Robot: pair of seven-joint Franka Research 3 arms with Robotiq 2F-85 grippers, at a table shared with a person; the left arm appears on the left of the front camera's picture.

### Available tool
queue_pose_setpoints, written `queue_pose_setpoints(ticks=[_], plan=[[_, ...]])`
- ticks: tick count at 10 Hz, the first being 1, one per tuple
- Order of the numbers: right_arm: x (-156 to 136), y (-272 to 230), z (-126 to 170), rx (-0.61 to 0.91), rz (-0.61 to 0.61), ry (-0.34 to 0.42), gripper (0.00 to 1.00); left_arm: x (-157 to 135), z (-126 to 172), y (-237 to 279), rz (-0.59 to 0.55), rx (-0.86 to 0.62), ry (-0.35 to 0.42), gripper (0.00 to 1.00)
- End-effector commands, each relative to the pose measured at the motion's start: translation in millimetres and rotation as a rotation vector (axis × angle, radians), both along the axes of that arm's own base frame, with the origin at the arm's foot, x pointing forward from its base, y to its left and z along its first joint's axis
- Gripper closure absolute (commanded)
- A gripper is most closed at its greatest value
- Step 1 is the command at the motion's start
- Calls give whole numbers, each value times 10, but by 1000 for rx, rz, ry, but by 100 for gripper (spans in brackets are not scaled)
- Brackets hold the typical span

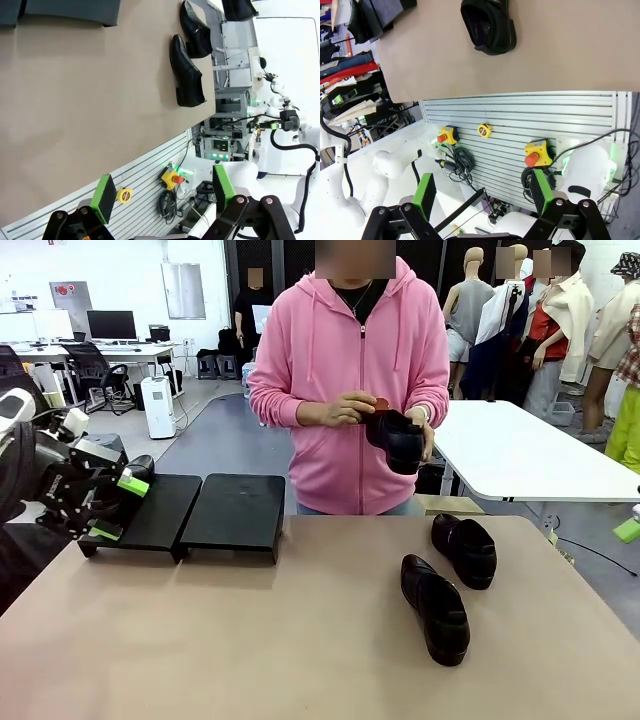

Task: Organize the shoes by placing them on the stand.
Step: Place the Shoe from the middle of the table onto the Shoes Stand, then pick up one Shoe and place it in the middle of the table.

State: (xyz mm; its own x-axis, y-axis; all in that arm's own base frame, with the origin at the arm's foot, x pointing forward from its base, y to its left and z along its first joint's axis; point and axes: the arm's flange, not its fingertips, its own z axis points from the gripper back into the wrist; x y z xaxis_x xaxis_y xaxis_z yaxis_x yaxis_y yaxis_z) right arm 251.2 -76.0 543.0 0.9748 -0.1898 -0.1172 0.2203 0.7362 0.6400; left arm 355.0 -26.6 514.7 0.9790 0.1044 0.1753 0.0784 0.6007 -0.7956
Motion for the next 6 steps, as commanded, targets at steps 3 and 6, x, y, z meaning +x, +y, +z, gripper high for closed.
queue_pose_setpoints(ticks=[3, 6], plan=[[15, -9, 40, 29, 16, -22, 0, -27, 37, 33, 0, 17, 15, 0], [15, -9, 40, 29, 16, -22, 0, -27, 37, 33, 0, 17, 15, 0]])
